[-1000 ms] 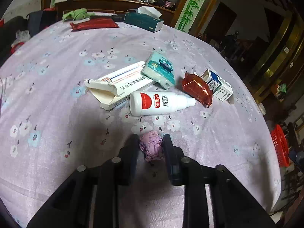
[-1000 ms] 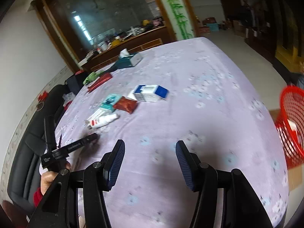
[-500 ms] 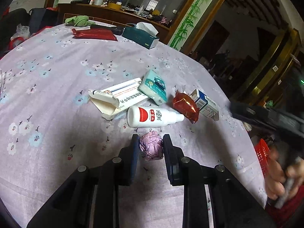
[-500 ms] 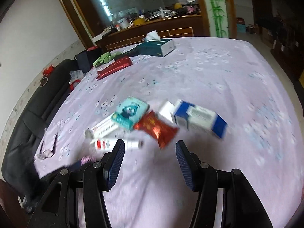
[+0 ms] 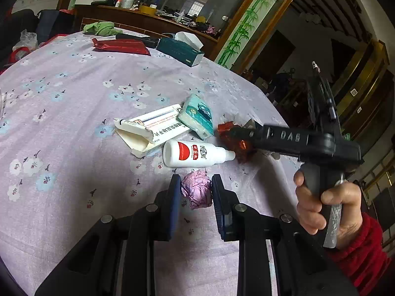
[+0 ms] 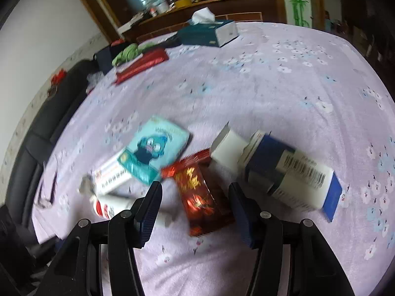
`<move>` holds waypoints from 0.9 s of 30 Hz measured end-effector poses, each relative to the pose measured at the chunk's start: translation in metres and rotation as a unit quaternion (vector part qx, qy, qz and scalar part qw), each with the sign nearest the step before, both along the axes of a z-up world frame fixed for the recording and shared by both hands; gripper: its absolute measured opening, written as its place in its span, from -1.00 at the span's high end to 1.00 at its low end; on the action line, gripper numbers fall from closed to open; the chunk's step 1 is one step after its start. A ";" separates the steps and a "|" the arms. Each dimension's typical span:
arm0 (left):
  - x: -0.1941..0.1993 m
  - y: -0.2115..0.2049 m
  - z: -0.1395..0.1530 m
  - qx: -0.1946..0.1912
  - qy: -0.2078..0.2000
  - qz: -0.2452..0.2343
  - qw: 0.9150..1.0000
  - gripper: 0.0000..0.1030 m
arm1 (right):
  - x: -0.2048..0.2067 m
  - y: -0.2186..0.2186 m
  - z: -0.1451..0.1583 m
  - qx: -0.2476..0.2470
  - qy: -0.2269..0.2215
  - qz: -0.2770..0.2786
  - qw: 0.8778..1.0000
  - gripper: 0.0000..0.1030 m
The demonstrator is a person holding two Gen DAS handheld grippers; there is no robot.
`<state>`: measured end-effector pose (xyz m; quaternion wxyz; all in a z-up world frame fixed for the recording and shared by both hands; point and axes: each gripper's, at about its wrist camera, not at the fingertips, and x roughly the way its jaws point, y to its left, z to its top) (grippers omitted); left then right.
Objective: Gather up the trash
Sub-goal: 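Grasp the red-brown candy wrapper with the right tool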
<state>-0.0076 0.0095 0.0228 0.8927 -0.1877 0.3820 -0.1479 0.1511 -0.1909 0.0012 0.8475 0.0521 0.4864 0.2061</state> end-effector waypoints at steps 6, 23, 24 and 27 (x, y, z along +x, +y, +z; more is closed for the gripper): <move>0.001 0.000 0.000 -0.002 0.000 0.001 1.000 0.54 | 0.000 0.004 -0.005 -0.039 -0.013 -0.006 0.999 0.20; -0.027 -0.022 0.016 0.057 -0.049 0.005 0.997 0.54 | -0.144 -0.026 0.036 -0.008 -0.109 -0.075 0.991 0.38; -0.032 -0.028 0.018 0.063 -0.055 0.001 0.996 0.54 | -0.152 -0.030 0.037 -0.011 -0.116 -0.081 0.990 0.38; -0.047 -0.046 0.023 0.082 -0.069 -0.015 0.994 0.54 | -0.171 -0.044 0.039 -0.011 -0.126 -0.100 0.987 0.38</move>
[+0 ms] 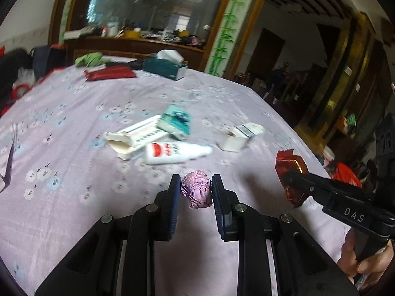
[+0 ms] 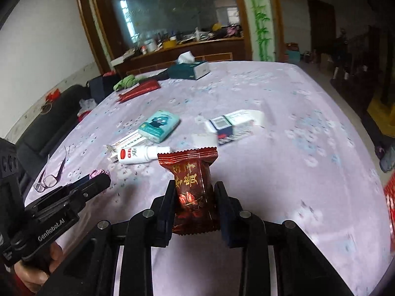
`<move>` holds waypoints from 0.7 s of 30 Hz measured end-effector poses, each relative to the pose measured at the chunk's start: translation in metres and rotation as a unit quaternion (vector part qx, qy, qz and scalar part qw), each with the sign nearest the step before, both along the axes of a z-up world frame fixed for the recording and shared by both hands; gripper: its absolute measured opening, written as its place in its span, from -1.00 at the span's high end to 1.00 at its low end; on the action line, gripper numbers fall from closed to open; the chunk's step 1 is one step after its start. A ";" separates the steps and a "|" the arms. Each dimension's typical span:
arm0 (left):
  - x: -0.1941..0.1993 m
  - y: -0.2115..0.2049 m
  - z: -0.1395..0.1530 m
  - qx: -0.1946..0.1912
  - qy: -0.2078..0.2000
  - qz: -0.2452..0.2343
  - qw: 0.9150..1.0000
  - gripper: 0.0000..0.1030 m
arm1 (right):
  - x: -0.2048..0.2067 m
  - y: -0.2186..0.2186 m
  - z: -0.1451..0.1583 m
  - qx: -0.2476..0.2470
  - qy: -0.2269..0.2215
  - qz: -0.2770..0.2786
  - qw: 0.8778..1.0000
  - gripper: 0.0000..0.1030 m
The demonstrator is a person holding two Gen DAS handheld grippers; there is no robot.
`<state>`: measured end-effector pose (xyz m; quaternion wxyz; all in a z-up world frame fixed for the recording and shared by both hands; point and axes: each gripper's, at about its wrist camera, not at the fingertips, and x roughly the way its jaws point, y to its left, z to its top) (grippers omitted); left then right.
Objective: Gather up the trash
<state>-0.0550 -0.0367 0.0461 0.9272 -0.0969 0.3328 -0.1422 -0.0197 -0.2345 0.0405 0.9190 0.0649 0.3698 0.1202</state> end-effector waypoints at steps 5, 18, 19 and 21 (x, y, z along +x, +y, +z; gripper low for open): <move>-0.018 -0.025 0.006 0.023 -0.013 -0.021 0.999 0.54 | -0.022 -0.019 -0.005 0.016 0.006 -0.017 1.000 0.38; -0.033 -0.065 0.007 0.063 -0.017 -0.047 0.997 0.54 | -0.048 -0.041 -0.011 0.023 0.002 -0.038 0.999 0.38; -0.033 -0.066 0.007 0.064 -0.017 -0.047 0.997 0.54 | -0.049 -0.040 -0.011 0.019 0.001 -0.040 0.999 0.38; -0.033 -0.068 0.008 0.067 -0.017 -0.047 0.997 0.54 | -0.050 -0.041 -0.011 0.005 -0.002 -0.047 0.999 0.38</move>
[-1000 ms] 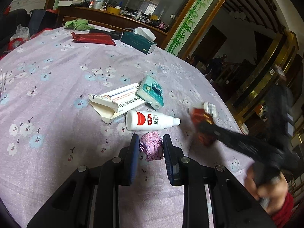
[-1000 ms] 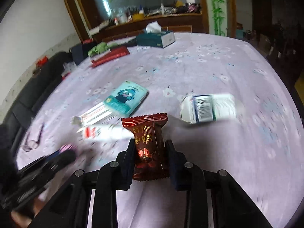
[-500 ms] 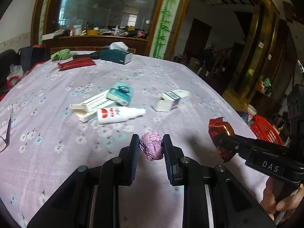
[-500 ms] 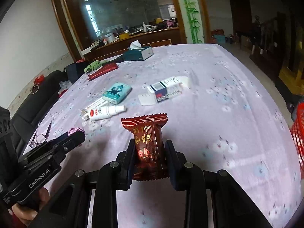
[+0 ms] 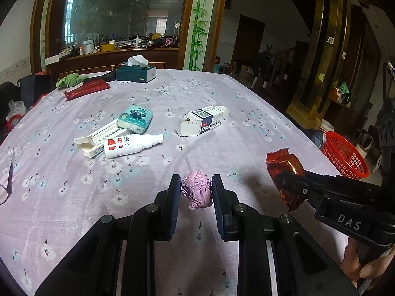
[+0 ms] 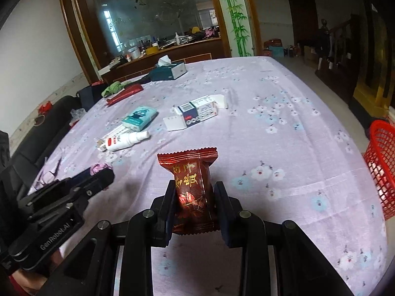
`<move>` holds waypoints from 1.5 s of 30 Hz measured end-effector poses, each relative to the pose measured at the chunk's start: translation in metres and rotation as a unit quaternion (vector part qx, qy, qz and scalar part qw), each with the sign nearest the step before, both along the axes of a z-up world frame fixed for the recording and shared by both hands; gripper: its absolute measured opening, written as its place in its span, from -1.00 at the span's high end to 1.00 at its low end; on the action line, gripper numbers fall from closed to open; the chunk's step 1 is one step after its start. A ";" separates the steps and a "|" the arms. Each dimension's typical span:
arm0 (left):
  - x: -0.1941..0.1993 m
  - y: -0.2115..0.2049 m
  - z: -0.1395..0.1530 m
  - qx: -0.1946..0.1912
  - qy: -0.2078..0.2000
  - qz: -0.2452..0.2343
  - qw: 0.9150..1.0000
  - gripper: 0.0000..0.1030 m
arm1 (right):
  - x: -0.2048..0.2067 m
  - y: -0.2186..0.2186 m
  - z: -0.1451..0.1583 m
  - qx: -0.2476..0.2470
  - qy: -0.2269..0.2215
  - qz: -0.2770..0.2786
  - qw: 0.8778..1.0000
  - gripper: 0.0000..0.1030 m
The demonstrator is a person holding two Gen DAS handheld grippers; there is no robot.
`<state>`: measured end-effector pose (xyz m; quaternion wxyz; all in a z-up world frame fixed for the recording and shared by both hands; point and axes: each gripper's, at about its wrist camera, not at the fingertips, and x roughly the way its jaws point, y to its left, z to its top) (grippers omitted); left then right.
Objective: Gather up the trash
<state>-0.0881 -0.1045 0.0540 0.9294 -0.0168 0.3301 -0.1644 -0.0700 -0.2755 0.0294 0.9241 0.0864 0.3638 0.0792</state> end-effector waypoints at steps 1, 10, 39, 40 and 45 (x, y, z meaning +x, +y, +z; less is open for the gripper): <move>0.000 -0.001 0.000 0.001 0.000 0.000 1.000 0.54 | -0.001 -0.001 0.000 -0.008 -0.002 -0.004 1.000 0.38; -0.002 -0.011 -0.002 0.010 0.002 -0.006 1.000 0.54 | -0.005 -0.008 0.000 -0.039 -0.009 -0.024 0.999 0.38; 0.001 -0.023 -0.009 0.021 0.009 -0.016 1.000 0.54 | -0.012 -0.017 -0.002 -0.052 -0.006 -0.035 0.998 0.38; 0.002 -0.024 -0.009 0.021 0.010 -0.017 1.000 0.54 | -0.012 -0.016 -0.002 -0.052 -0.006 -0.035 0.998 0.38; 0.002 -0.024 -0.010 0.021 0.010 -0.018 1.000 0.54 | -0.013 -0.018 -0.002 -0.052 -0.004 -0.036 0.998 0.38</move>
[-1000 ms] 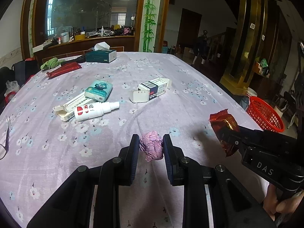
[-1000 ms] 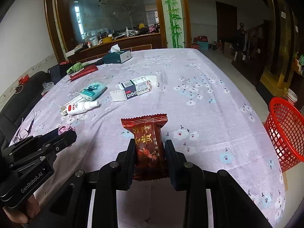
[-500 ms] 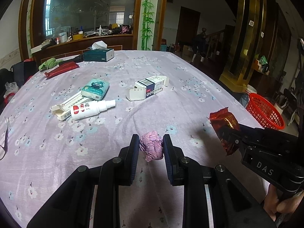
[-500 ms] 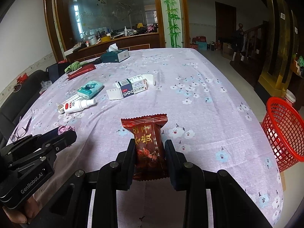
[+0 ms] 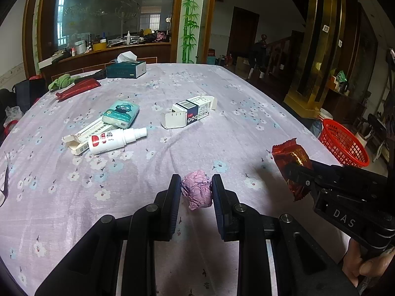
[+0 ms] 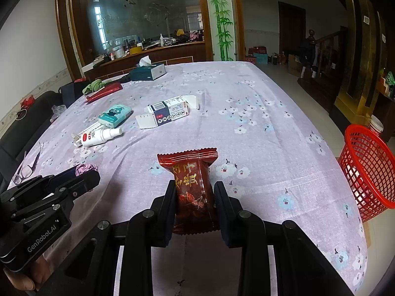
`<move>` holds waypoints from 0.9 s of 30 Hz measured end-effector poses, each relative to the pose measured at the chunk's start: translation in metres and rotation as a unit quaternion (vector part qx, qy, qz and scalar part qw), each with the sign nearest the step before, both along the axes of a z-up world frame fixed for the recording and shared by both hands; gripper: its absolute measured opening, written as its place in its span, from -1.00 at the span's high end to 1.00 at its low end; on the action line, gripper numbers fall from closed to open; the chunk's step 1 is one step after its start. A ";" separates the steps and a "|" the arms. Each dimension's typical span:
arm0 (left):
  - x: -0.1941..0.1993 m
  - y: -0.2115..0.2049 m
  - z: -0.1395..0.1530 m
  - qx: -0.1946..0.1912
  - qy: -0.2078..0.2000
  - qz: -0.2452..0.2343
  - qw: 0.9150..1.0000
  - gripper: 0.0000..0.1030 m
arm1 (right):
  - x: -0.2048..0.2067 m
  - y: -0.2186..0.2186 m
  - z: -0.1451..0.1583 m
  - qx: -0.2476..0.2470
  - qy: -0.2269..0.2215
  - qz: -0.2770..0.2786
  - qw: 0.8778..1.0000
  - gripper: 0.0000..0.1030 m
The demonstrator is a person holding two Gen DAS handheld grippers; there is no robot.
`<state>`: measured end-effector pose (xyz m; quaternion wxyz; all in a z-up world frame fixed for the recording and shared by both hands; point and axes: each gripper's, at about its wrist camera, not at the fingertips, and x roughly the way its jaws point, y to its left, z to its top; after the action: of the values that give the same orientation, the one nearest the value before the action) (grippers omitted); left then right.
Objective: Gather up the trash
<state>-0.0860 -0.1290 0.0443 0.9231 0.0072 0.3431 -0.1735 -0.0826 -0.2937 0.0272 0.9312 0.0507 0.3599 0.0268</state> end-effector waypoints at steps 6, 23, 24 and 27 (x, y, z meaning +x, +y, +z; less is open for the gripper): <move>0.000 -0.003 -0.002 0.002 0.001 -0.002 1.000 0.54 | 0.001 -0.001 0.000 0.001 0.000 -0.001 1.000 0.38; 0.002 -0.011 -0.002 0.005 0.005 -0.012 1.000 0.54 | -0.003 -0.011 0.000 0.009 0.000 -0.010 1.000 0.38; 0.002 -0.012 -0.002 0.005 0.005 -0.013 1.000 0.54 | -0.003 -0.011 0.000 0.009 0.000 -0.011 1.000 0.38; 0.002 -0.015 -0.001 0.006 0.006 -0.016 1.000 0.54 | -0.004 -0.014 0.000 0.012 0.000 -0.013 1.000 0.38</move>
<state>-0.0844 -0.1438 0.0438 0.9182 0.0173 0.3493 -0.1863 -0.0869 -0.3077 0.0272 0.9310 0.0661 0.3586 0.0189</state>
